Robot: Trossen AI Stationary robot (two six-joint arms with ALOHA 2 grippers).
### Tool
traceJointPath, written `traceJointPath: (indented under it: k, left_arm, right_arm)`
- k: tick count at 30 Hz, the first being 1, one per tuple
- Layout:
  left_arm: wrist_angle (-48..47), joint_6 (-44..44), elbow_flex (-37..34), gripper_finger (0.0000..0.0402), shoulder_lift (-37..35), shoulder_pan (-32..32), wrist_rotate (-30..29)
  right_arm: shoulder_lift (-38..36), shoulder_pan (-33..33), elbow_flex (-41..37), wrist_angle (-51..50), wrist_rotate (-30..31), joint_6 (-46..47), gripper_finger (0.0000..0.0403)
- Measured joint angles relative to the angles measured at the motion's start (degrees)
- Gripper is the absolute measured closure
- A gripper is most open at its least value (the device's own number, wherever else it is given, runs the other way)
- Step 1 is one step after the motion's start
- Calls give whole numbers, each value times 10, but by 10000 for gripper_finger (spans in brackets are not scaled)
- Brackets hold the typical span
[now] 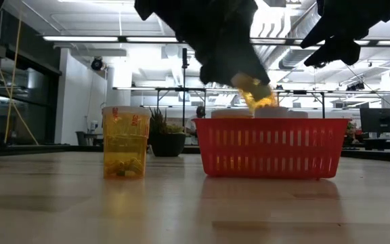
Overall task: Pick and place pill bottles into a basket
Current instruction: Put the orange pill bottle into the red bin
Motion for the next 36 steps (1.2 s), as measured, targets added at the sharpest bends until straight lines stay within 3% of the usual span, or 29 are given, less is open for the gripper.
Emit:
traceJointPath:
  k: [7,13,22,36]
  left_arm:
    - [-14,0,-2,170,11,0,11]
    - [-20,4,-2,143,24,-1,26]
    - [-17,5,-1,151,30,-1,29]
    - [-26,29,-1,15,18,0,25]
  right_arm:
    - [0,0,0,-4,6,0,139]
    - [0,0,0,-6,10,0,139]
    - [0,0,0,-13,11,0,139]
    - [0,0,0,-21,11,1,139]
